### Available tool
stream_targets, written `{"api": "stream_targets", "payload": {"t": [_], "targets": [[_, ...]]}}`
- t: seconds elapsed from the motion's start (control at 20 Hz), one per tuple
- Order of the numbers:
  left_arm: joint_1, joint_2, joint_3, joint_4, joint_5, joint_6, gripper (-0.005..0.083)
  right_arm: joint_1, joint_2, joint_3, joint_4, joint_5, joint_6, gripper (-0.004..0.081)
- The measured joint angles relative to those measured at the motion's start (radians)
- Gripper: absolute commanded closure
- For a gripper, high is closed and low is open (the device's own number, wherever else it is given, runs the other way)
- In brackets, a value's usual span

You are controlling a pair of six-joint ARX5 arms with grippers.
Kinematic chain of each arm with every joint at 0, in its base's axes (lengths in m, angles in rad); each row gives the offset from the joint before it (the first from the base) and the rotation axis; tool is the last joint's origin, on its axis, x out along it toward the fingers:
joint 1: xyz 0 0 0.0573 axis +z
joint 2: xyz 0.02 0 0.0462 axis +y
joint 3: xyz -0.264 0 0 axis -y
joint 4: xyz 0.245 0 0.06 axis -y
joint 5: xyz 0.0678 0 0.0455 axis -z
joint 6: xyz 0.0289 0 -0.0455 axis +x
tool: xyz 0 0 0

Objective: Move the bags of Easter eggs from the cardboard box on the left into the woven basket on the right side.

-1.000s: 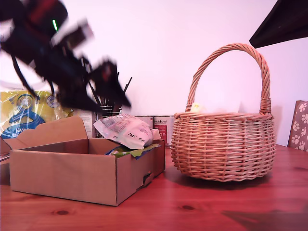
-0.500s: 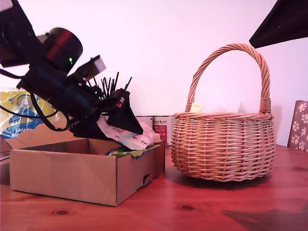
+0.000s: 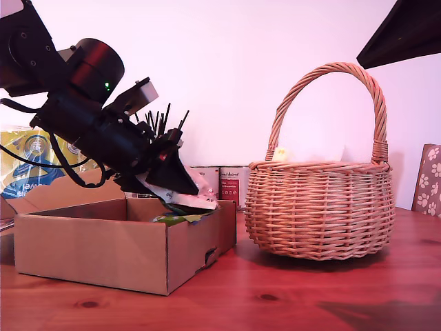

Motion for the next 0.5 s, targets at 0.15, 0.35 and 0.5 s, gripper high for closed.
{"api": "stream_targets", "payload": {"t": [0.15,0.35,0.5], "targets": [[0.0,-0.041,0.0,-0.064,-0.008,0.038,0.0667,0.0,0.0,0.0,0.0,0.0,0.0,0.0776],[0.0,-0.226,-0.001,-0.144,-0.01,0.117,0.0666,0.0,0.0,0.0,0.0,0.001,0.0,0.078],[-0.026,-0.337,0.0,-0.134,0.027,0.122,0.0661,0.0,0.0,0.0,0.0,0.035,0.0,0.0781]]}}
